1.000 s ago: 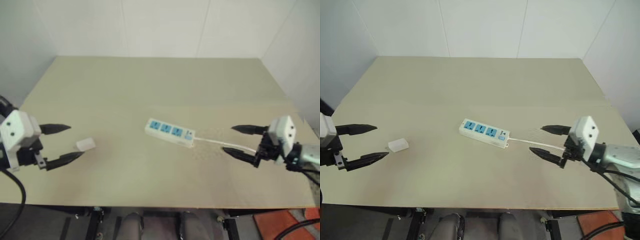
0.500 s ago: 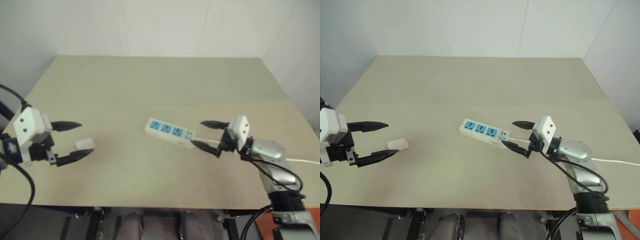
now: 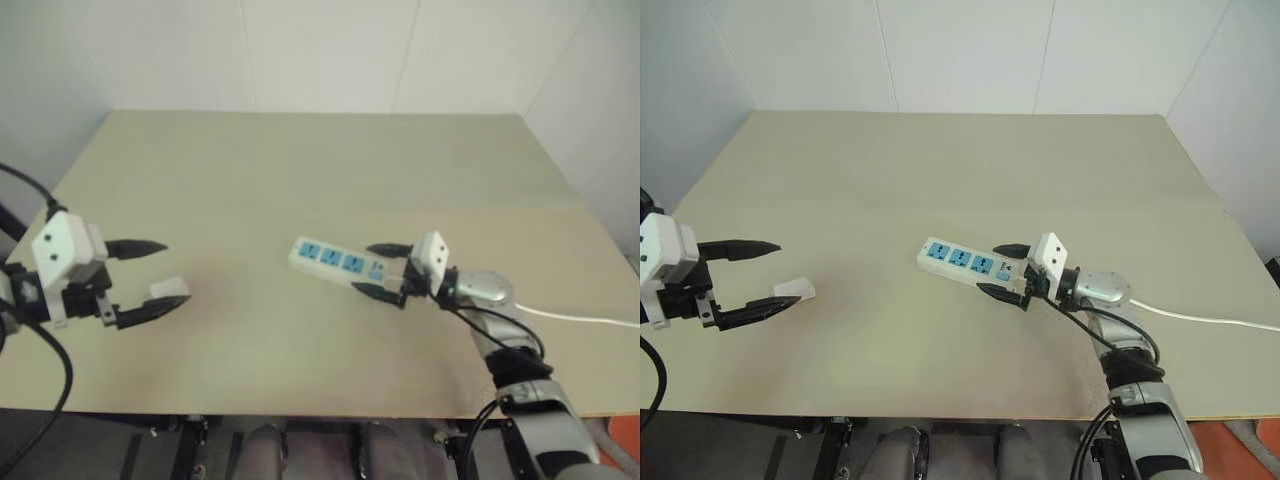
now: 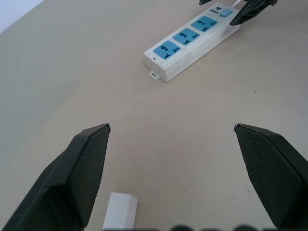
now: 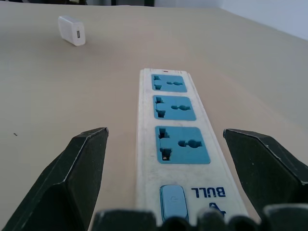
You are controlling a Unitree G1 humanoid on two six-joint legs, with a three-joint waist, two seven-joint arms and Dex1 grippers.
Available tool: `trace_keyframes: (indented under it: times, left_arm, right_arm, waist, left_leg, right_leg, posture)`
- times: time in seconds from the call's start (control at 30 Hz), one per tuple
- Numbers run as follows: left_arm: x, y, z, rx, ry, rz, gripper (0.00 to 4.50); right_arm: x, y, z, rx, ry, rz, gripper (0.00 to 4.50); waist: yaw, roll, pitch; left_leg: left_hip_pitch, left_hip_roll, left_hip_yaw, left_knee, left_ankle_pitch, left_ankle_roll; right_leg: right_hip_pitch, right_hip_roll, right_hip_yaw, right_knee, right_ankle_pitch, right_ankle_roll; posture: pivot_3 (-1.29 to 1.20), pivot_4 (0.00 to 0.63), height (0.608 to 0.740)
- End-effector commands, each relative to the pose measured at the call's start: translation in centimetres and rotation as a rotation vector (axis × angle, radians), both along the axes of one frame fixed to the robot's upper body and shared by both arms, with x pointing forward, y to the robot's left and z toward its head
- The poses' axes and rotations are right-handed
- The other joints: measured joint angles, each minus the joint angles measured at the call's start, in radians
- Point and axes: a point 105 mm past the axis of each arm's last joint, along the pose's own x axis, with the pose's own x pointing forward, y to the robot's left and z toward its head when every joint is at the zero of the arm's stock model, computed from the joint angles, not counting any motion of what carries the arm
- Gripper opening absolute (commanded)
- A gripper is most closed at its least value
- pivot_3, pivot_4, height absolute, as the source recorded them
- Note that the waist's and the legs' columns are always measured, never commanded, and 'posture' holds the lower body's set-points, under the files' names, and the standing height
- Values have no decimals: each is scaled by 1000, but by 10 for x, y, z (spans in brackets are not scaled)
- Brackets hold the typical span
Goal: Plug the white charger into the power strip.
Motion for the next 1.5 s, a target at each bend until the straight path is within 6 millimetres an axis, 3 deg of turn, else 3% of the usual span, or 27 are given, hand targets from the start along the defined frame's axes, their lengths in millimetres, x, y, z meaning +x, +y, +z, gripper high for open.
trace_keyframes:
  times: [0.03, 0.73, 1.47, 1.5]
  left_arm:
    - [-2, -1, 8, 5, -42, -8, 4500]
    - [-4, 2, 12, 22, -41, -13, 4500]
    - [-1, 2, 13, 24, -47, -25, 4500]
    - [-1, 1, 13, 24, -47, -25, 4500]
  right_arm:
    - [5, 0, 10, 5, -62, 5, 4467]
    - [14, 2, -19, -5, 46, 23, 4467]
    - [15, -4, -27, 1, 100, 16, 4467]
    - [14, -4, -27, 1, 103, 19, 4300]
  waist:
    - [-1, 0, 0]
    - [-20, 0, 0]
    - [-21, 0, 0]
    - [-21, 0, 0]
  left_leg:
    - [0, 0, 0, 0, 0, 0]
    - [3, 0, 1, -3, 1, -1]
    - [4, 0, 2, -4, 1, -2]
    - [4, 0, 2, -4, 1, -2]
  right_leg:
    - [0, 0, 0, 0, 0, 0]
    - [0, 0, 2, 0, 0, 0]
    - [0, 0, 3, 0, 0, 0]
    - [0, 0, 3, 0, 0, 0]
  posture:
    - [0, 150, 740]
    - [0, 150, 740]
    - [0, 150, 740]
    - [0, 150, 740]
